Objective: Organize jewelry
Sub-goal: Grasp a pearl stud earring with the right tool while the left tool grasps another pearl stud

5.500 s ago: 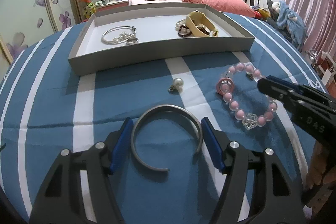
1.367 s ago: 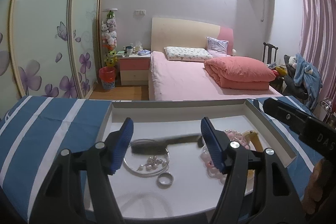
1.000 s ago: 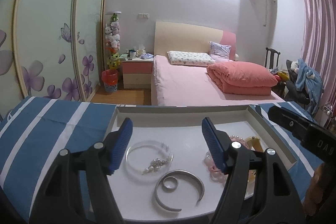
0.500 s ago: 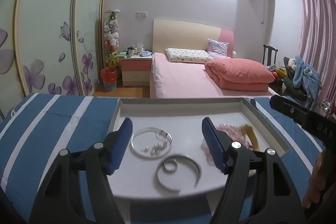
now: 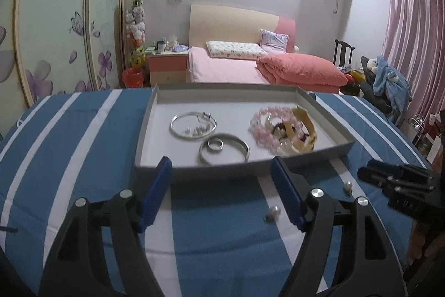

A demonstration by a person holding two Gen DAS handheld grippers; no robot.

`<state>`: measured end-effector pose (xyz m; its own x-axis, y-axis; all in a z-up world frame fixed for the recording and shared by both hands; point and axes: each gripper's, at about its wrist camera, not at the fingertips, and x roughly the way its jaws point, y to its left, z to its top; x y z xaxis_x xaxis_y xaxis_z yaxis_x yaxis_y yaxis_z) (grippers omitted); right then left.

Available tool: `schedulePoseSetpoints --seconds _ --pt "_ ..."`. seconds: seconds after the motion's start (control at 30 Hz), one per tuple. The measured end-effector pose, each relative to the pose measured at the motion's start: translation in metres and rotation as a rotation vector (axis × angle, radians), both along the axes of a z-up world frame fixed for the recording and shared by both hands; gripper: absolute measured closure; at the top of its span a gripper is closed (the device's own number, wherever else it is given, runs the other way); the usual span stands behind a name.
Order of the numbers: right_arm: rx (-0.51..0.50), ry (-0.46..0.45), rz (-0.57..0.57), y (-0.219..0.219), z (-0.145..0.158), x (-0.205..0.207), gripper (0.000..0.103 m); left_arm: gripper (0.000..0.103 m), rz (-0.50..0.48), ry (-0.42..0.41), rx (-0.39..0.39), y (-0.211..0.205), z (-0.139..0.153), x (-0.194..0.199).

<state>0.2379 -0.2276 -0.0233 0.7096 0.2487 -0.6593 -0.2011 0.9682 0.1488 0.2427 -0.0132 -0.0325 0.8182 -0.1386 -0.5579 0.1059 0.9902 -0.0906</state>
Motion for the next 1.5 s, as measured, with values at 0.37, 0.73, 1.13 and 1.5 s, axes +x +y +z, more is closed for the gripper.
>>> schedulePoseSetpoints --seconds 0.37,0.73,1.13,1.5 --pt "-0.067 0.113 -0.007 0.015 -0.023 0.009 0.068 0.032 -0.050 0.067 0.047 -0.014 -0.014 -0.009" --pt "-0.048 0.139 -0.032 0.008 -0.028 0.014 0.089 0.032 -0.083 0.091 0.072 -0.024 -0.017 -0.010" --pt "0.022 0.149 -0.053 -0.005 -0.030 0.002 0.089 0.050 -0.151 0.243 0.147 -0.054 -0.039 0.015" --pt "0.040 0.152 -0.051 -0.006 -0.031 0.003 0.089 0.067 -0.175 0.265 0.161 -0.069 -0.044 0.021"
